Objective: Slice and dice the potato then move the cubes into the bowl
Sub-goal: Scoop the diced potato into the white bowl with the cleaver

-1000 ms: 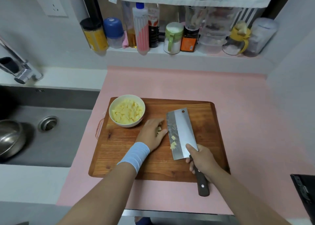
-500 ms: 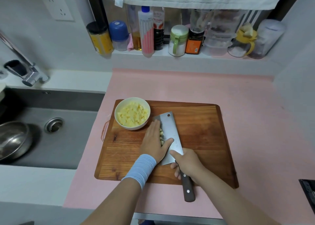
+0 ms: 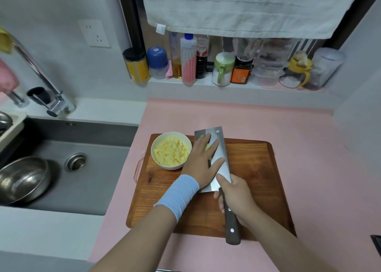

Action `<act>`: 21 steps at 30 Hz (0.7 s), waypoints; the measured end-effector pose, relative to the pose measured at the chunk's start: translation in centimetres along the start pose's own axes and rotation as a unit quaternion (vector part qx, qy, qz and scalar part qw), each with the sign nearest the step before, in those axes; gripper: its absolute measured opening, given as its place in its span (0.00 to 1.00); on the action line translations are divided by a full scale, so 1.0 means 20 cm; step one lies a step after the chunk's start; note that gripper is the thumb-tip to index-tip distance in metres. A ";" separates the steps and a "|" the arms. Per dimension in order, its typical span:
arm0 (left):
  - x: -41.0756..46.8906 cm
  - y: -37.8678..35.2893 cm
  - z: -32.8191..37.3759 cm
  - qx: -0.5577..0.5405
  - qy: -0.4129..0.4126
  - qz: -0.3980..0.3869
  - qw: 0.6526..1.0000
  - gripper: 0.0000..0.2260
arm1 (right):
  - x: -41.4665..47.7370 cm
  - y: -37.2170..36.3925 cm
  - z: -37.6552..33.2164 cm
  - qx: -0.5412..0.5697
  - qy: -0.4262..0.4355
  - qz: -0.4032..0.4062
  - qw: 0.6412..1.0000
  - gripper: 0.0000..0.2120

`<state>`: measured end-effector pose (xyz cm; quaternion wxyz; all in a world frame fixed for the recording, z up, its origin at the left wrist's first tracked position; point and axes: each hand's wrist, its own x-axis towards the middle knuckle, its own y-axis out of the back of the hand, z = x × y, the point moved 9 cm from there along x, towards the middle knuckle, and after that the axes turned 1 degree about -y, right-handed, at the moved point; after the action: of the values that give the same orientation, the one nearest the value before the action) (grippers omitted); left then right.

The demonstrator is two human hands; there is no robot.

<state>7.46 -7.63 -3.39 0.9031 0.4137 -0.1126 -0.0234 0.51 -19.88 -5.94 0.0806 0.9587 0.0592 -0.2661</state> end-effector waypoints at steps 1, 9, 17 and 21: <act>0.04 0.05 0.00 -0.004 0.002 0.002 1.000 0.28 | 0.01 -0.02 -0.05 0.001 0.007 0.001 1.000 0.12; 0.08 0.29 -0.34 -0.006 0.072 0.015 0.997 0.18 | 0.11 -0.20 -0.23 -0.032 -0.003 -0.015 0.999 0.12; 0.01 0.45 -0.45 0.048 0.059 0.060 0.995 0.20 | 0.20 -0.20 -0.29 -0.047 -0.006 0.000 0.999 0.11; 0.00 0.36 -0.37 0.085 -0.017 -0.009 0.996 0.22 | 0.20 -0.22 -0.32 -0.048 -0.004 -0.003 0.999 0.11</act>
<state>8.70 2.53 -2.69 0.8622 0.4899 -0.1253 -0.0288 6.38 -14.08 -3.15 0.1263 0.9524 0.0750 -0.2670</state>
